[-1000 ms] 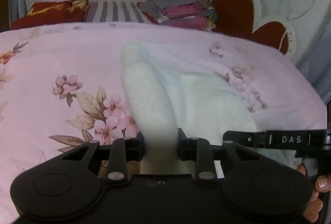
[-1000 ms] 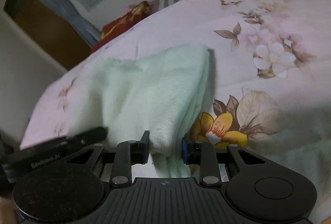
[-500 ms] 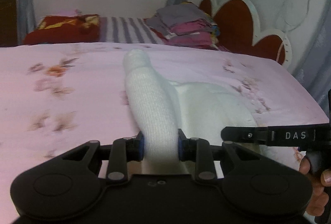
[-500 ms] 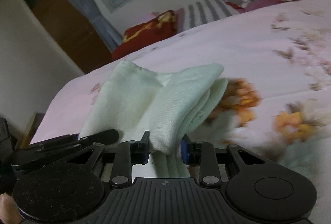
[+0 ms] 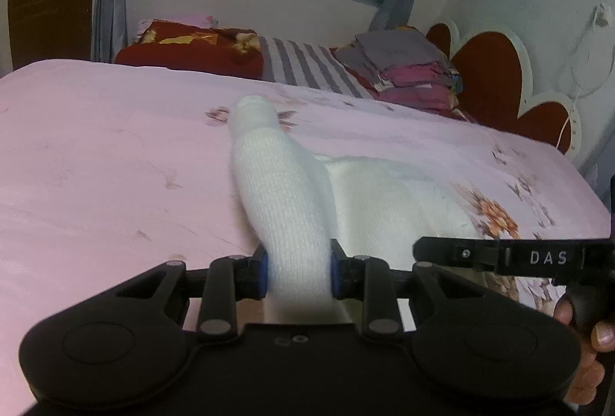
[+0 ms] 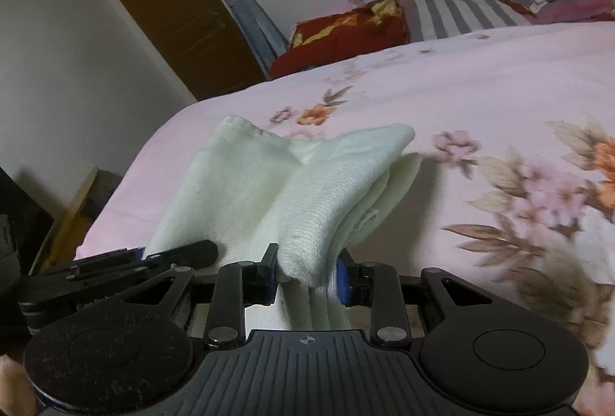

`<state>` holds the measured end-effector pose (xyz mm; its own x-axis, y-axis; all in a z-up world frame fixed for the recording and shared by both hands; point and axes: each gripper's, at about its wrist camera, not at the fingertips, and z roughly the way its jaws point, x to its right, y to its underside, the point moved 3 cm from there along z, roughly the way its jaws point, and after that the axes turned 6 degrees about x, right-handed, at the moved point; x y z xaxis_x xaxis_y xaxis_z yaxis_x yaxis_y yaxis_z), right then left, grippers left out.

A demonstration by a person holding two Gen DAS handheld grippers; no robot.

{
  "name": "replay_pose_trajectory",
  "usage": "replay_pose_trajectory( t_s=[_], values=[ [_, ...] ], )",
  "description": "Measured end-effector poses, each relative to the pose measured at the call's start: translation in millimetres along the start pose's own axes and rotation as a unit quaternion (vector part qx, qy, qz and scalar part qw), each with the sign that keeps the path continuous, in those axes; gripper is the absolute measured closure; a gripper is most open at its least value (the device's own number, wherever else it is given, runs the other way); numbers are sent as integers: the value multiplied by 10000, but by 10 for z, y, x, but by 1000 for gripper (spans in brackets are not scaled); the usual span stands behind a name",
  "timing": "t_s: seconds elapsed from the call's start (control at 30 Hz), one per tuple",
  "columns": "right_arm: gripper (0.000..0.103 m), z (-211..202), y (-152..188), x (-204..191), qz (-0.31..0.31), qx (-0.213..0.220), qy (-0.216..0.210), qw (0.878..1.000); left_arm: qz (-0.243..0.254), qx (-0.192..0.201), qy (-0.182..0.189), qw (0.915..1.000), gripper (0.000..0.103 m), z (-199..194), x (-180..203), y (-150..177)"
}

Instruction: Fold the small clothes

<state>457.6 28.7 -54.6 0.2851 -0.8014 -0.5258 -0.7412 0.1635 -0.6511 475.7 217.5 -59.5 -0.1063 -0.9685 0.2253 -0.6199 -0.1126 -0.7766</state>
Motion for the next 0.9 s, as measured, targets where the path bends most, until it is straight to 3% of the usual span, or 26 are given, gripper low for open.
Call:
replay_pose_trajectory(
  t_s=[0.1,0.17,0.2,0.23,0.3,0.37,0.47,0.57,0.63,0.67,0.73,0.8,0.83,0.9],
  values=[
    [74,173,-21,-51,65,66,44,9999,-96,-58,227,9997,76,176,-132,-25],
    [74,233,-6,-27,131,93,215,9996,-114,-296,395,9987,73,391,-191,55],
    [74,294,4,37,125,63,372,9992,-129,-470,378,9981,68,507,-227,130],
    [74,353,45,132,127,-32,555,9984,-173,-613,304,9975,56,596,-275,218],
    [74,483,170,339,391,-323,778,9957,-371,-469,328,9977,43,621,-366,308],
    [74,484,219,452,634,-201,621,9958,-433,-461,434,9971,40,604,-413,327],
    [74,472,217,398,414,-178,684,9966,-273,-511,360,9977,28,555,-470,284],
    [70,464,166,393,402,-229,647,9968,-211,-159,378,9989,33,393,-555,123],
    [51,321,96,297,143,35,854,9962,-268,242,695,9969,38,308,-578,-14],
    [49,244,24,254,-103,303,931,9951,-250,320,742,9964,40,328,-560,-92],
    [49,218,-143,140,-355,484,859,9945,-113,330,817,9960,54,455,-484,-208],
    [53,333,-270,39,-566,545,794,9937,41,272,826,9962,58,618,-388,-269],
    [62,455,-324,-18,-694,475,781,9934,89,221,833,9962,59,701,-350,-275],
    [63,657,-331,-59,-852,303,746,9931,166,60,827,9964,60,843,-295,-207]
  ],
)
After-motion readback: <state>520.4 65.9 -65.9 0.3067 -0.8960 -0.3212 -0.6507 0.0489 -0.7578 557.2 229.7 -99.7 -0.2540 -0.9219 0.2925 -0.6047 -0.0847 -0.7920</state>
